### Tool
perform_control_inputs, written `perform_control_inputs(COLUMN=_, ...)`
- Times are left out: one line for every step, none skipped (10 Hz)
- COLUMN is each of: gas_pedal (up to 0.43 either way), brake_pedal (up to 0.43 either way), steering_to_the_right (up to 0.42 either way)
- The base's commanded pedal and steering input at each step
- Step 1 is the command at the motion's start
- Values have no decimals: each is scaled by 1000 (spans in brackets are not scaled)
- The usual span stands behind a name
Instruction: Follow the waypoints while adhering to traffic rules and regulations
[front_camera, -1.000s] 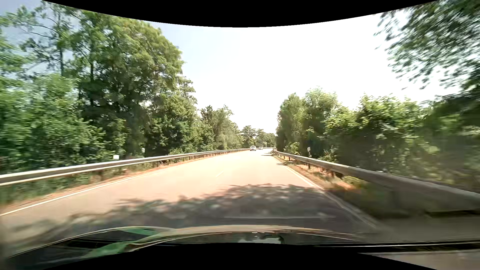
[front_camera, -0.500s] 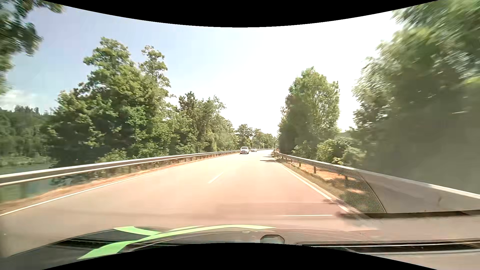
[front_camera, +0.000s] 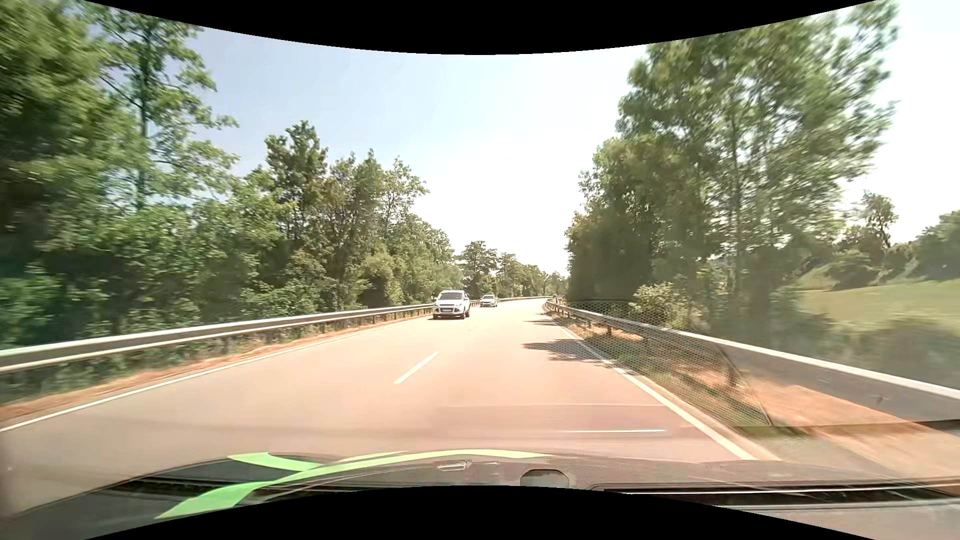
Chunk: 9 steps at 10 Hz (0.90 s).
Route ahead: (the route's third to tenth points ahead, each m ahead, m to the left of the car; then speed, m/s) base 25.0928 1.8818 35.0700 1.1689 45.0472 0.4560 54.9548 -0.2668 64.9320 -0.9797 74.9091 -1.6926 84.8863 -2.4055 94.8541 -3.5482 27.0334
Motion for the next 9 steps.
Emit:
perform_control_inputs(gas_pedal=280, brake_pedal=0, steering_to_the_right=6)
perform_control_inputs(gas_pedal=280, brake_pedal=0, steering_to_the_right=6)
perform_control_inputs(gas_pedal=280, brake_pedal=0, steering_to_the_right=6)
perform_control_inputs(gas_pedal=280, brake_pedal=0, steering_to_the_right=6)
perform_control_inputs(gas_pedal=260, brake_pedal=0, steering_to_the_right=6)
perform_control_inputs(gas_pedal=248, brake_pedal=0, steering_to_the_right=6)
perform_control_inputs(gas_pedal=248, brake_pedal=0, steering_to_the_right=6)
perform_control_inputs(gas_pedal=248, brake_pedal=0, steering_to_the_right=8)
perform_control_inputs(gas_pedal=260, brake_pedal=0, steering_to_the_right=8)
